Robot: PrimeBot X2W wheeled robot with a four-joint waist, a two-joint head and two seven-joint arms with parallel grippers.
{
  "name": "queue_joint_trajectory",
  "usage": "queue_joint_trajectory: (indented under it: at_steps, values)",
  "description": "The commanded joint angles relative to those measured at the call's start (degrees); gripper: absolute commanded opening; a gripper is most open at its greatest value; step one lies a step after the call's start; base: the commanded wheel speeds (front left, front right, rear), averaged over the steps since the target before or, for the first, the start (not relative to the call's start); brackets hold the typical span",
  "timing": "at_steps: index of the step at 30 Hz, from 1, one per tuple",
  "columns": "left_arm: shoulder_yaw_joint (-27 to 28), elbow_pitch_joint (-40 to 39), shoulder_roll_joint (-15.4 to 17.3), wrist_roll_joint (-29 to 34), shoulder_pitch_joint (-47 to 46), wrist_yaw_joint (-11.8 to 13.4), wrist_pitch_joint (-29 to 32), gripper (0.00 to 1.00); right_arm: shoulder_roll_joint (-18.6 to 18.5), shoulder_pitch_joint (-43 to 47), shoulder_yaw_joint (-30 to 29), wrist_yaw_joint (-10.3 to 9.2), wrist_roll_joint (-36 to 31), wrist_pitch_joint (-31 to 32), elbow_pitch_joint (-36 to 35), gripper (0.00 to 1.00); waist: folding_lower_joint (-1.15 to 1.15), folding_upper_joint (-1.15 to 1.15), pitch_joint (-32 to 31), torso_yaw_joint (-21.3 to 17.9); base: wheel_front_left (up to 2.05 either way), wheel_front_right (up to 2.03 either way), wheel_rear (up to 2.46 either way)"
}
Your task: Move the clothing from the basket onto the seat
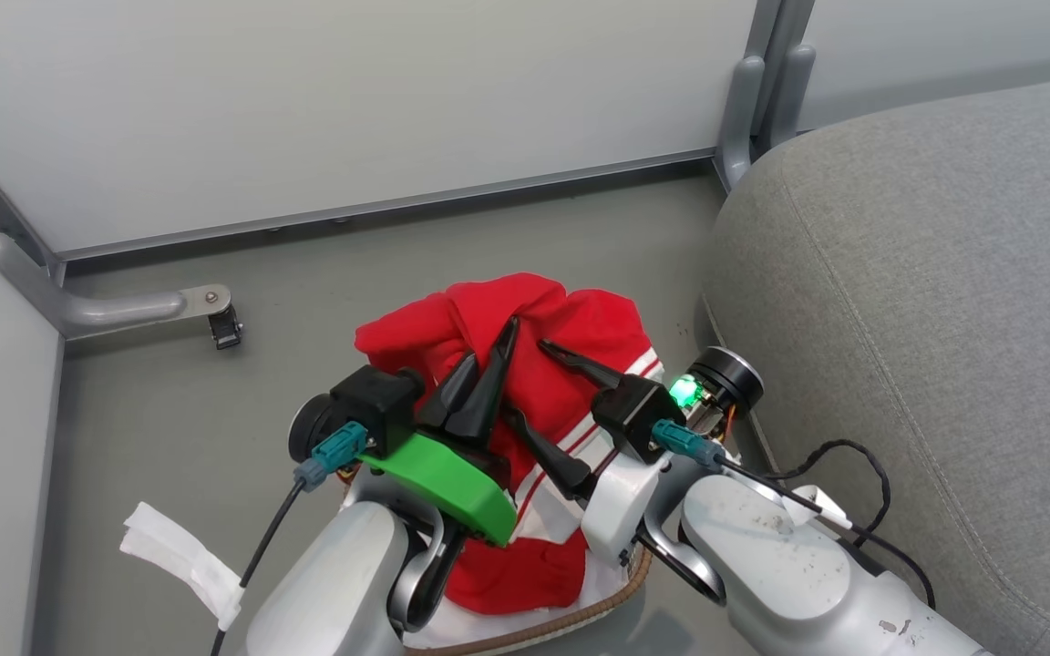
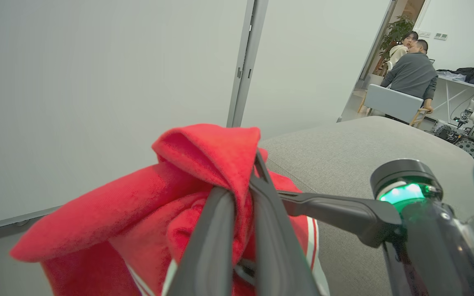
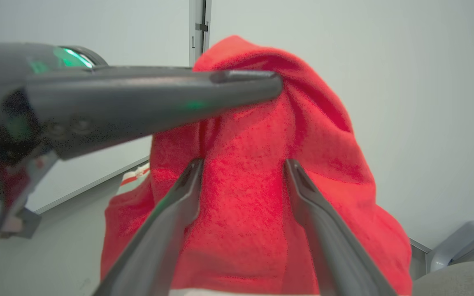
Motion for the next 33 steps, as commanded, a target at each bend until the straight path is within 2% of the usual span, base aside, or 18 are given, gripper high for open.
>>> queue_joint_trajectory:
  at_steps: [1, 4, 10, 17, 18, 19, 21, 28, 29, 30, 31, 33]
  values:
    - [-0.37, -0.12, -0.24, -0.37, -0.92, -0.17, -0.23, 0.0, -0.23, -0.76, 0.69, -0.05, 0.64, -0.05, 1.41, 1.0, 0.0, 0.0, -0.18, 0.26, 0.0, 0.0, 0.0]
    - [-1.39, -0.1, -0.45, -0.86, -0.83, -0.17, -0.23, 0.0, -0.22, -1.68, 2.27, -0.05, 2.52, -0.05, 4.83, 1.0, 0.0, 0.0, -0.31, 0.56, 0.0, 0.0, 0.0]
    - [-3.84, 0.09, -0.69, -2.09, -0.97, -0.17, -0.23, 0.0, -0.22, -3.11, 4.33, -0.05, 4.88, -0.05, 7.18, 1.0, 0.0, 0.0, -0.57, 1.19, 0.0, 0.0, 0.0]
    - [-5.67, 0.15, -0.79, -3.89, -0.48, -0.17, -0.23, 0.0, -0.22, -2.72, 3.41, -0.06, 6.41, -0.05, 8.98, 1.0, 0.0, 0.0, -1.18, 1.99, 0.0, 0.0, 0.0]
    - [-5.79, 0.16, -0.81, -4.06, -0.44, -0.17, -0.23, 0.0, -0.22, -2.41, 3.54, -0.06, 6.68, -0.05, 9.16, 0.88, 0.0, 0.0, -1.29, 2.08, 0.0, 0.0, 0.0]
    - [-5.87, 0.2, -0.82, -4.15, -0.34, -0.17, -0.23, 0.0, -0.21, -2.34, 3.73, -0.06, 6.99, -0.05, 9.21, 0.41, 0.0, 0.0, -1.39, 2.15, 0.0, 0.0, 0.0]
    - [-5.87, 0.48, -0.78, -4.28, -0.02, -0.17, -0.23, 0.0, -0.22, -2.17, 4.05, -0.06, 7.81, -0.05, 8.92, 0.0, 0.0, 0.0, -1.53, 2.2, 0.0, 0.0, 0.0]
    - [-4.71, 1.83, 0.16, -2.57, 0.94, -0.17, -0.14, 0.0, -0.22, -0.82, 1.06, -0.06, 7.59, -0.06, 7.41, 0.0, 0.0, 0.0, -1.67, 1.34, 0.0, 0.0, 0.0]
    - [-4.19, 1.84, 0.09, -2.22, 1.21, -0.17, -0.14, 0.25, -0.24, -0.49, -0.07, -0.07, 7.38, -0.08, 6.95, 0.0, 0.0, 0.0, -1.64, 1.02, 0.0, 0.0, 0.0]
    - [-3.78, 1.81, 0.14, -1.67, 1.44, -0.17, -0.14, 0.44, -0.25, -0.19, -1.07, -0.07, 6.95, -0.09, 6.57, 0.0, 0.0, 0.0, -1.55, 0.75, 0.0, 0.0, 0.0]
    - [-3.51, 2.29, 0.27, -1.01, 1.8, -0.15, -0.13, 1.0, -0.25, 0.42, -2.19, -0.07, 6.38, -0.09, 6.33, 0.0, 0.0, 0.0, -1.46, 0.35, 0.0, 0.0, 0.0]
    - [-2.5, 2.29, 0.42, 0.15, 1.97, -0.15, -0.13, 1.0, -0.32, 1.41, -4.19, -0.07, 5.49, -0.09, 5.42, 0.0, 0.0, 0.0, -1.17, -0.66, 0.0, 0.0, 0.0]
